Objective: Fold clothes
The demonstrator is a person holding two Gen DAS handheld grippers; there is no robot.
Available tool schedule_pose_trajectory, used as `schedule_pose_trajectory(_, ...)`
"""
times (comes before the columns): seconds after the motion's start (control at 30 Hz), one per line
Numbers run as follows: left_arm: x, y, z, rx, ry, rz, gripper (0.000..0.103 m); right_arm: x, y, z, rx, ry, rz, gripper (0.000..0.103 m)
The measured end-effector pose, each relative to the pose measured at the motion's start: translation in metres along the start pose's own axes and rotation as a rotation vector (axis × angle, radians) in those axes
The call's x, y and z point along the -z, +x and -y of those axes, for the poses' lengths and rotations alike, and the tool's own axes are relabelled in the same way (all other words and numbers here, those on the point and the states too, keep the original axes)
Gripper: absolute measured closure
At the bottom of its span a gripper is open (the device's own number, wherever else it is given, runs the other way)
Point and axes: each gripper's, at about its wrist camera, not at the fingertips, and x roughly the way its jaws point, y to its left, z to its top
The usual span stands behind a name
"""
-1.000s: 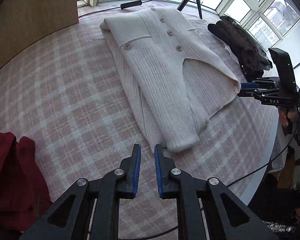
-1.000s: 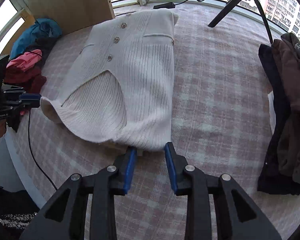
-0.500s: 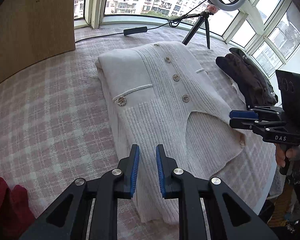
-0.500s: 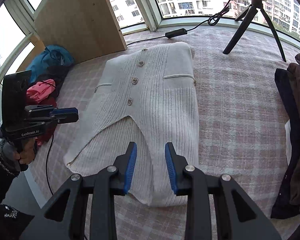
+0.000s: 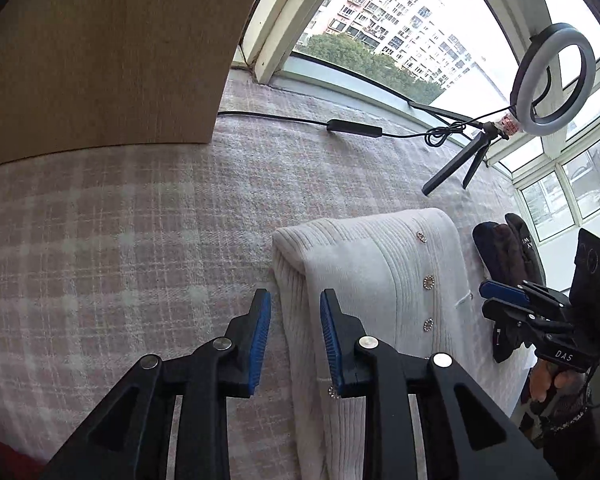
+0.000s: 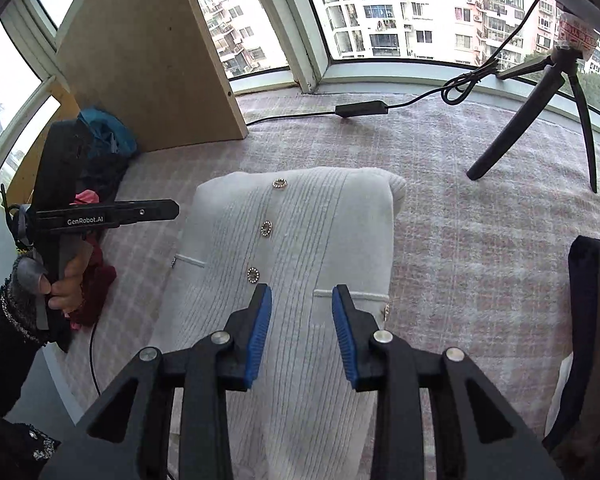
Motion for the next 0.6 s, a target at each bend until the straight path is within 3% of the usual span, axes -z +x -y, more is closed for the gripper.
schedule_pose_trajectory(0.1, -0.016, 0.013, 0.004, 0.025, -0.02, 0.014, 0.079, -0.035, 0.02, 0.001, 0.011, -0.028, 0.016, 0.072)
schedule_pose_trajectory(0.17, -0.014, 0.019, 0.02, -0.038, 0.078, 0.048, 0.079, -0.042, 0.041, 0.006, 0.049, -0.051, -0.023, 0.072)
schedule_pose_trajectory(0.23, -0.009, 0.044, 0.028, -0.137, 0.17, 0.02, 0.074, -0.037, 0.067, 0.021, 0.077, -0.038, -0.088, 0.072)
schedule_pose_trajectory(0.27, -0.007, 0.057, 0.025, -0.142, 0.181, 0.002, 0.07, -0.034, 0.071, 0.025, 0.072, -0.038, -0.095, 0.072)
schedule_pose_trajectory(0.33, -0.01, 0.051, 0.018, -0.119, 0.144, 0.013, 0.063, -0.034, 0.065, 0.027, 0.056, -0.044, -0.077, 0.073)
schedule_pose_trajectory(0.47, -0.004, 0.02, 0.01, -0.081, 0.085, 0.046, 0.073, -0.027, 0.025, 0.033, 0.002, 0.03, -0.018, 0.071)
schedule_pose_trajectory(0.5, 0.0, 0.008, 0.01, -0.075, 0.076, 0.057, 0.073, -0.021, 0.011, 0.034, -0.002, 0.044, 0.002, 0.069)
schedule_pose_trajectory(0.53, 0.01, -0.002, 0.011, -0.079, 0.074, 0.056, 0.071, -0.013, 0.0, 0.035, -0.001, 0.057, 0.014, 0.06)
schedule_pose_trajectory(0.6, 0.032, -0.019, 0.011, -0.093, 0.056, 0.04, 0.056, 0.009, -0.015, 0.039, 0.004, 0.099, 0.021, 0.044)
